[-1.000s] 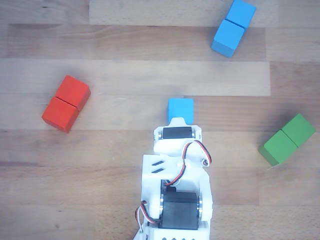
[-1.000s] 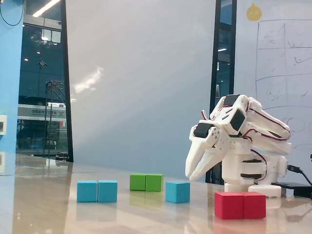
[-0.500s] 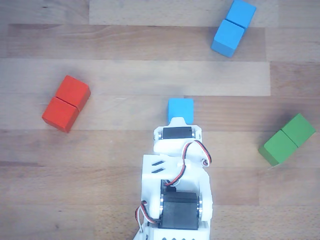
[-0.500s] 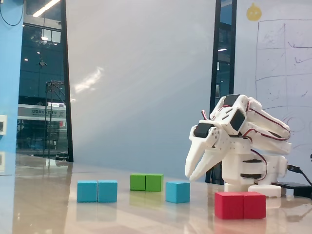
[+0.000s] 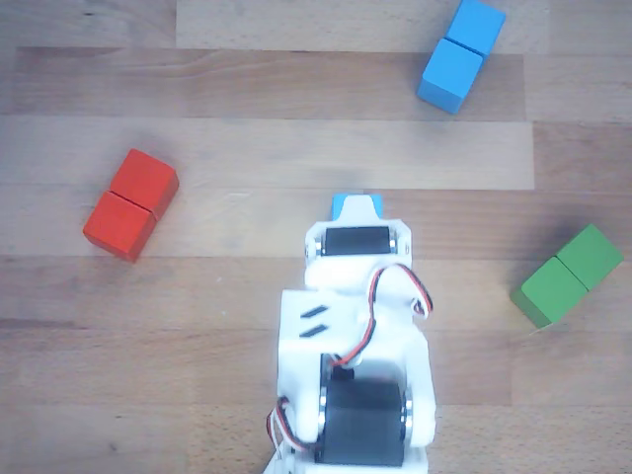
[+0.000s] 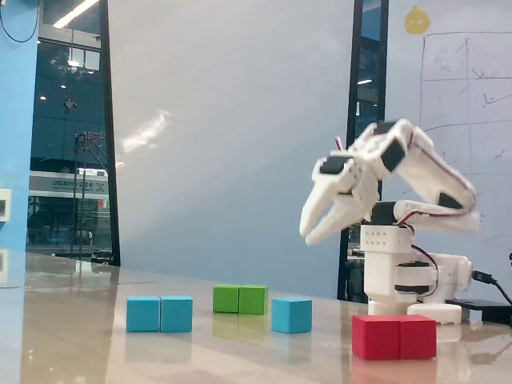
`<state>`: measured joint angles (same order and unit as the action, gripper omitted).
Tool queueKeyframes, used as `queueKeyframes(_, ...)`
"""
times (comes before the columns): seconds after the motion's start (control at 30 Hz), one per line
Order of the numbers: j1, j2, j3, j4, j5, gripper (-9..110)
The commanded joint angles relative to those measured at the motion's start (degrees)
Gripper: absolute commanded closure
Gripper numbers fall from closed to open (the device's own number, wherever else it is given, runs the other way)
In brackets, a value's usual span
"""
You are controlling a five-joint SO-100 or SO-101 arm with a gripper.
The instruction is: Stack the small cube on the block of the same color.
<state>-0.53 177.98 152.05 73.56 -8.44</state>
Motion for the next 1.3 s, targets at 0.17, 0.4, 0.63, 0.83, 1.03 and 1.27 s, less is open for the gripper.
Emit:
queueKeyframes(0.17,0.44,-37.09,-29.88,0.09,0.18,98)
queueKeyframes(0.4,0.44,-45.53,-26.89,2.2,0.26,98)
queueKeyframes(0.63,0.53,-45.62,-19.6,2.29,0.35,98)
queueKeyframes(0.83,0.44,-46.58,-17.75,0.44,-0.53,96)
queueKeyframes(1.03,0.44,-46.58,-17.75,0.35,-0.35,79)
queueKeyframes(1.27,0.44,-51.06,-17.84,-0.09,0.18,68)
